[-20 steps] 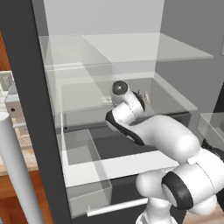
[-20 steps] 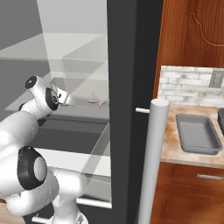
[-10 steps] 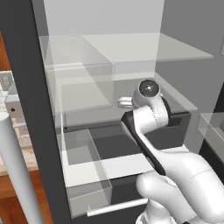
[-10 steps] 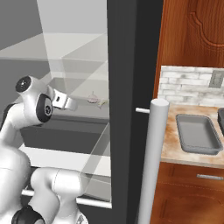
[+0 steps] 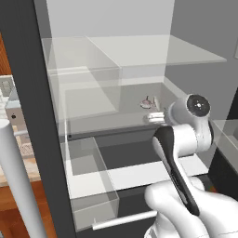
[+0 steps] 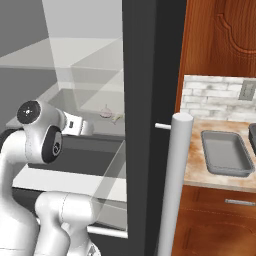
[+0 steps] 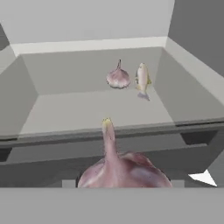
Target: Place one garlic and one fish in each tupperware on the nearby counter, to pack two identical lunches.
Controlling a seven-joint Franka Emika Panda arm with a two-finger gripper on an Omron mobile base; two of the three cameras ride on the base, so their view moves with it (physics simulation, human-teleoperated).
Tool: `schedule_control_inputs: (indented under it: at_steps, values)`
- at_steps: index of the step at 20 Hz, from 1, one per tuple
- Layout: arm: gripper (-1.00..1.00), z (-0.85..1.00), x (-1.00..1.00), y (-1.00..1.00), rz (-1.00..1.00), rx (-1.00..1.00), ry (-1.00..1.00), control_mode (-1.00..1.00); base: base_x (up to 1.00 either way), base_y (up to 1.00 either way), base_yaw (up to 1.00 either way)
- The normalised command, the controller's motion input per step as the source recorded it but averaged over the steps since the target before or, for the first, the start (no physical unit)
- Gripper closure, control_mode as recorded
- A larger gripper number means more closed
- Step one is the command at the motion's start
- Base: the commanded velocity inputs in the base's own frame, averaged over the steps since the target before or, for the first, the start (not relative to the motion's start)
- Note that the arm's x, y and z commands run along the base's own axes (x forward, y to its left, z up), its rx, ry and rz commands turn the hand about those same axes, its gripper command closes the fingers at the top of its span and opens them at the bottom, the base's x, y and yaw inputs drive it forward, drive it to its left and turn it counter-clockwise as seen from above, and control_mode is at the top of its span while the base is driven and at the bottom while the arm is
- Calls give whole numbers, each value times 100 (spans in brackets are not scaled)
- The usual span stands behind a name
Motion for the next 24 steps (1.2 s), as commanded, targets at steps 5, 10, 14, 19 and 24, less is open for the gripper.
schedule_control_inputs:
  at_steps: [5,10,14,19,24]
  values:
    - [100,0,-30,0,1,-1,-3,100,-34,0,0]
    - [100,0,0,0,0,0,0,100,-100,-2,0]
    - [100,0,0,0,0,0,0,100,-100,-22,0]
    - [100,0,0,0,0,0,0,100,-77,-88,-12]
    - [100,0,0,0,0,0,0,100,-40,-100,-11]
